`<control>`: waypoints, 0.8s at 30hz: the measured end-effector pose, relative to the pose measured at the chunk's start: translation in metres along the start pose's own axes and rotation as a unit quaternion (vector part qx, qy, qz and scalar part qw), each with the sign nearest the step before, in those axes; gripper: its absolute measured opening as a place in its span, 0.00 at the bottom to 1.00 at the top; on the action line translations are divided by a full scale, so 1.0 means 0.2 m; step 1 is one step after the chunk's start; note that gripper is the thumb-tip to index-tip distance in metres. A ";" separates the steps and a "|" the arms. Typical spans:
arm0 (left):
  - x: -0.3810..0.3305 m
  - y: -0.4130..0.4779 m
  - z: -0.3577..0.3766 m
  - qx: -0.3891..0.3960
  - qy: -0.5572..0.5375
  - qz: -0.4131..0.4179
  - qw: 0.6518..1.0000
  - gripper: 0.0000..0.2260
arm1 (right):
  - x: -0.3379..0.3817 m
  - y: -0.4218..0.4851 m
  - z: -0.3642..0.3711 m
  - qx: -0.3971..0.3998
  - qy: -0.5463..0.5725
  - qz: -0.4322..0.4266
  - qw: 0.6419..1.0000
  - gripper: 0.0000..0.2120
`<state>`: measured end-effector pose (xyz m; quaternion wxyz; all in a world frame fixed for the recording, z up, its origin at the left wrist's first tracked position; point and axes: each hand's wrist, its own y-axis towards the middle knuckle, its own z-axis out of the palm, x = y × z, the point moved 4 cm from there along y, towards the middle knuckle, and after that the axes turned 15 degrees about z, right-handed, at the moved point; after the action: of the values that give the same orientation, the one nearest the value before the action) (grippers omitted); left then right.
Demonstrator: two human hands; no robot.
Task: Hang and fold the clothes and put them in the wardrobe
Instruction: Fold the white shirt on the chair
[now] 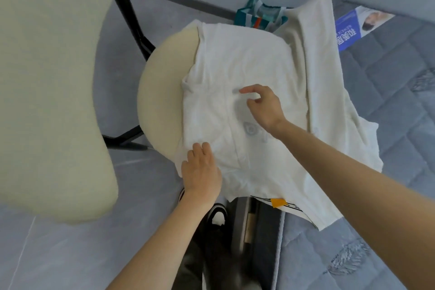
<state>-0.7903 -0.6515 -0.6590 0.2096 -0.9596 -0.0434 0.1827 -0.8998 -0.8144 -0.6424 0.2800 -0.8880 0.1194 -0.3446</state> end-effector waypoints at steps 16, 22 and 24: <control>-1.06 0.52 -0.02 0.041 -0.079 0.320 0.943 0.17 | -1.40 -0.41 -0.83 -0.332 0.173 0.399 0.837 0.14; -1.49 0.80 0.14 0.096 -0.103 0.365 0.920 0.19 | -1.68 -0.35 -0.84 -0.175 0.295 0.436 0.832 0.13; -1.60 0.88 0.21 0.121 -0.090 0.373 0.915 0.20 | -1.69 -0.33 -0.83 -0.122 0.278 0.412 0.859 0.19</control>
<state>-1.1024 -0.8464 -0.6609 0.2355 -0.8530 0.3217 0.3368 -1.2589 -0.6915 -0.6879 0.2411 -0.6522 0.5883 -0.4127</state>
